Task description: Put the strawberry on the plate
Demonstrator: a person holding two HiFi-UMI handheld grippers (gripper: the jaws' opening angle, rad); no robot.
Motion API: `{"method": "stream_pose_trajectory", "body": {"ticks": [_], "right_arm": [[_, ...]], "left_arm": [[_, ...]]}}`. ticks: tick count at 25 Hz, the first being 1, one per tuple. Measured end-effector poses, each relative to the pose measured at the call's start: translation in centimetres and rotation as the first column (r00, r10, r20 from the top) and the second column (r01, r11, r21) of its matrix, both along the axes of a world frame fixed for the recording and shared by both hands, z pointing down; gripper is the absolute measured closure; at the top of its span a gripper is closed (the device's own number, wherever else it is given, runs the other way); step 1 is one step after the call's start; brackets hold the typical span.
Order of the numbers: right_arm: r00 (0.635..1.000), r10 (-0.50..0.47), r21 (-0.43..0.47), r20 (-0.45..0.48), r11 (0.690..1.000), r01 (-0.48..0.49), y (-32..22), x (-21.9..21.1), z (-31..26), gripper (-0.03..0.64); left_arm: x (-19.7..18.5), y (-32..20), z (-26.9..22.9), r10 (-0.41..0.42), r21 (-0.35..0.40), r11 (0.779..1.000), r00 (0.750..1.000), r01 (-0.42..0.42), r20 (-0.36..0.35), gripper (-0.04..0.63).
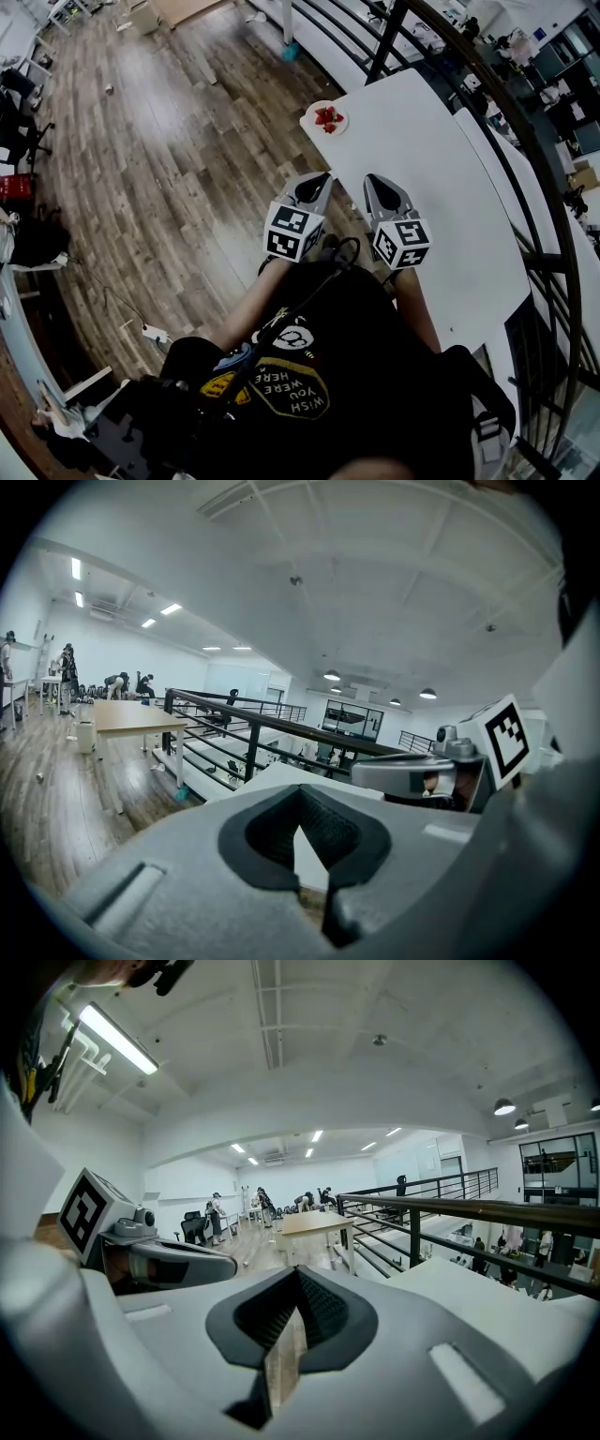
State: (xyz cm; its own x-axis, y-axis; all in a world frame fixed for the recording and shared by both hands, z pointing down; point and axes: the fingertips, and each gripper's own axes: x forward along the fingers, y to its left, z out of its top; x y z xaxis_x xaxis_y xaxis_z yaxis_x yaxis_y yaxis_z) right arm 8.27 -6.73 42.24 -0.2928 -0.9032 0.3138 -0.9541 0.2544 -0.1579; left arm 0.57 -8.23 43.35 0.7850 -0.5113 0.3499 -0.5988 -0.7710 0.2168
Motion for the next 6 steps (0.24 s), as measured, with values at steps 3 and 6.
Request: {"method": "stream_pose_trajectory", "body": {"ticks": [3,6], "right_arm": [[1.000,0.002,-0.006,-0.002,1.000,-0.002,0.28,-0.05,-0.28,0.614],[1.000,0.001,-0.011,-0.004,1.000,-0.001,0.37,-0.09,-0.59,0.614]], "left_arm": [[-0.09,0.18,-0.30,0.001,-0.002,1.000,1.000,-0.001,-0.004,0.594],[-0.34,0.13,-0.54,-0.003,-0.003,1.000,1.000,0.003,-0.003,0.594]]}}
